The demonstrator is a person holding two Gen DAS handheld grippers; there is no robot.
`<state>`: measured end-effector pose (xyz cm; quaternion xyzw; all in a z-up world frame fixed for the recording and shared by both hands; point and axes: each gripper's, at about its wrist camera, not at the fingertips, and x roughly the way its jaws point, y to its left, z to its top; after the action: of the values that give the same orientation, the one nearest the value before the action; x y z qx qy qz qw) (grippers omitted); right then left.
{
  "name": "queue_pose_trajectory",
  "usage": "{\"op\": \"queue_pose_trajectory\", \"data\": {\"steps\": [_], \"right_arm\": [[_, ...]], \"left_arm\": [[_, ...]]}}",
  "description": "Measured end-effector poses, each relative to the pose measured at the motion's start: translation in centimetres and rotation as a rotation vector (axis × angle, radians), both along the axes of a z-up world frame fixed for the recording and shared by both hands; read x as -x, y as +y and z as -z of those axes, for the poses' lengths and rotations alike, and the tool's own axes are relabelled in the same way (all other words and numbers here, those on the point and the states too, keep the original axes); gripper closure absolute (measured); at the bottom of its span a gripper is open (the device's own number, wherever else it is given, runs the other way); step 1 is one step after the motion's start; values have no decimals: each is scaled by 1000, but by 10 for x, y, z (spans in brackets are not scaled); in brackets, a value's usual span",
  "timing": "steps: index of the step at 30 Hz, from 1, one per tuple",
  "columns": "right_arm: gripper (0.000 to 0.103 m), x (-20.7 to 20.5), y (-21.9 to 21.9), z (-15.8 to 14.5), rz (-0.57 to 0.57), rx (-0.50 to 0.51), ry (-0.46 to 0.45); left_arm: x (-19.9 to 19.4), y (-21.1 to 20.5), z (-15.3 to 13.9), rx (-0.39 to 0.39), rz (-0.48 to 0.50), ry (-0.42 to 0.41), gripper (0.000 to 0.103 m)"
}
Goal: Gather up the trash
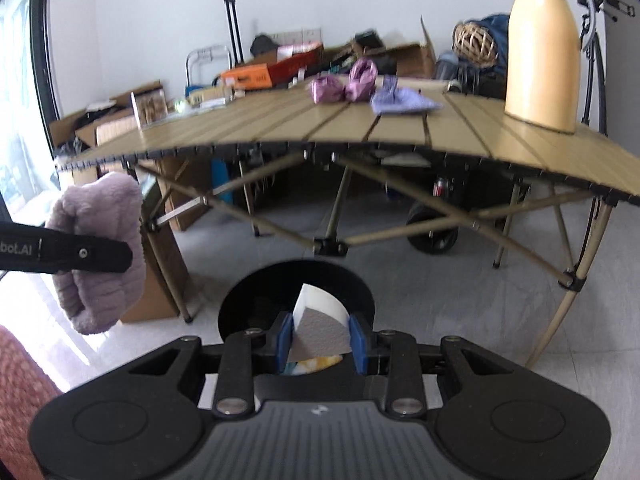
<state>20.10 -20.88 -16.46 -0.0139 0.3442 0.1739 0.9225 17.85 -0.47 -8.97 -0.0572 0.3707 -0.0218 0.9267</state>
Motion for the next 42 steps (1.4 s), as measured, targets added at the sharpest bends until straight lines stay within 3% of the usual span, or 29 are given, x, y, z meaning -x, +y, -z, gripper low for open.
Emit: {"op": "queue_pose_trajectory", "data": {"steps": [22, 32, 42], "right_arm": [[73, -29, 25, 66, 2, 132, 300], [73, -41, 34, 81, 0, 173, 354], [73, -54, 43, 68, -11, 128, 298]], "left_arm": [[-37, 51, 103, 38, -119, 234, 75], [-50, 60, 119, 58, -145, 264, 75], [-65, 56, 112, -3, -172, 207, 75]]}}
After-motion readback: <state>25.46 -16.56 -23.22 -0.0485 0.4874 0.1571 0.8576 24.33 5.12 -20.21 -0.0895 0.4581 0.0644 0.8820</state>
